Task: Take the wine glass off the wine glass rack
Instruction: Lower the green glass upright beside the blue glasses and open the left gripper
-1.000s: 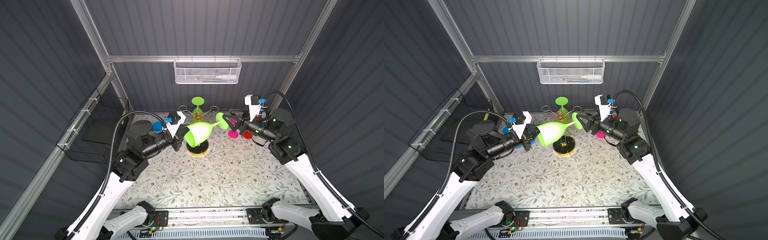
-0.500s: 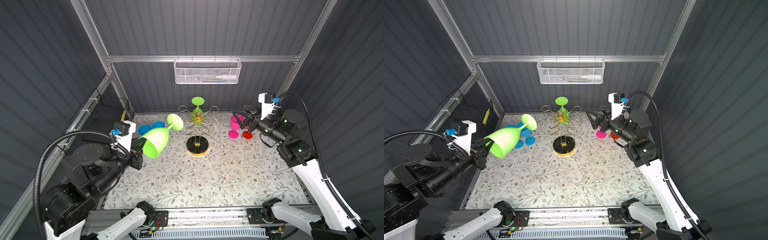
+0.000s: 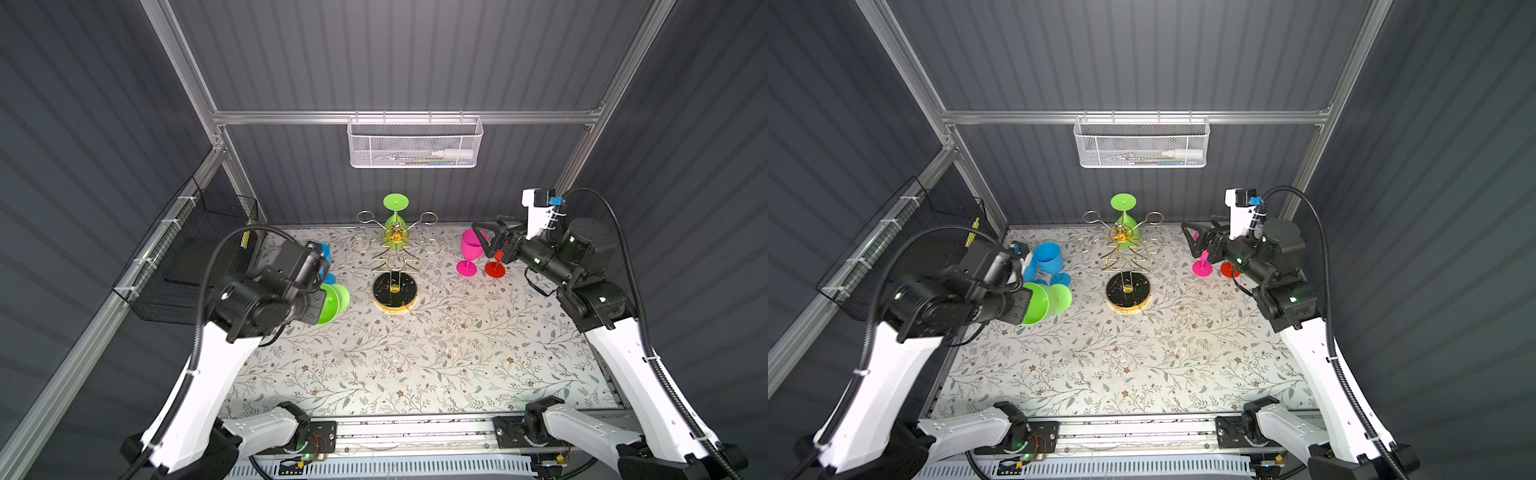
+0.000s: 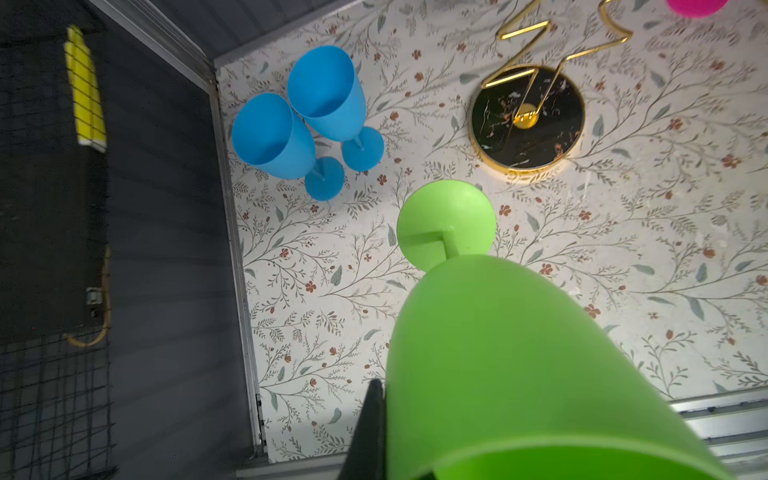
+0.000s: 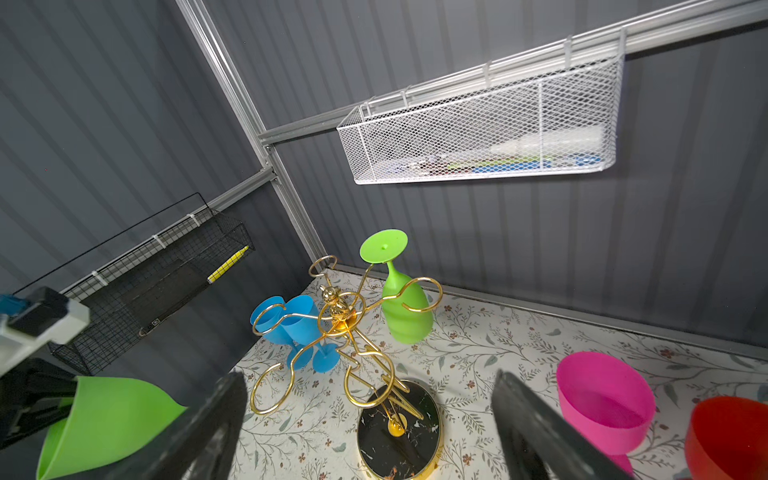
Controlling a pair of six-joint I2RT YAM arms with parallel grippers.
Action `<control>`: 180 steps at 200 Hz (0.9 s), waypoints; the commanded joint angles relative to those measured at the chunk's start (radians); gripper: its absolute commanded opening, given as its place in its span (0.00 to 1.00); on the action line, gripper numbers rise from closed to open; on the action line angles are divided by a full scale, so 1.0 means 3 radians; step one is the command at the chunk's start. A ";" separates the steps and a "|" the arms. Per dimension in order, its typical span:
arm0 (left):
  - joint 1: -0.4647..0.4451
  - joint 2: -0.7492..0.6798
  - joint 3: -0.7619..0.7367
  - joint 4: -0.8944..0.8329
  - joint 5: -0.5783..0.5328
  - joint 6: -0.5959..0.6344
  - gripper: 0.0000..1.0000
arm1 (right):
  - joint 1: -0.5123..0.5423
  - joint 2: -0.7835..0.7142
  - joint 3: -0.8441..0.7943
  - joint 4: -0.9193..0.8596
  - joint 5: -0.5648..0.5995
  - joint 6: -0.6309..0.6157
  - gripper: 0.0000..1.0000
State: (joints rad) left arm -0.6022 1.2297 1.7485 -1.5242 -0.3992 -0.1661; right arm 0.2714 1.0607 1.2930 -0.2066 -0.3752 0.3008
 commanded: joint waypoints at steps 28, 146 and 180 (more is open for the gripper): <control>0.0969 0.0243 -0.0398 0.0455 0.0859 0.0389 0.00 | -0.0167 -0.0084 -0.0134 -0.0006 -0.0194 0.0101 0.96; 0.1322 0.1277 -0.0657 0.1249 0.1283 0.0401 0.00 | -0.0443 -0.0016 -0.0267 0.0037 -0.0444 0.0219 0.99; 0.1354 0.1602 -0.0508 0.1220 0.1257 0.0461 0.00 | -0.0509 0.0104 -0.0222 0.0045 -0.0515 0.0303 0.99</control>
State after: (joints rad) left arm -0.2058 1.6409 1.5574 -1.1694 -0.0544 -0.0589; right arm 0.1352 1.0634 1.2282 -0.2058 -0.4923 0.3634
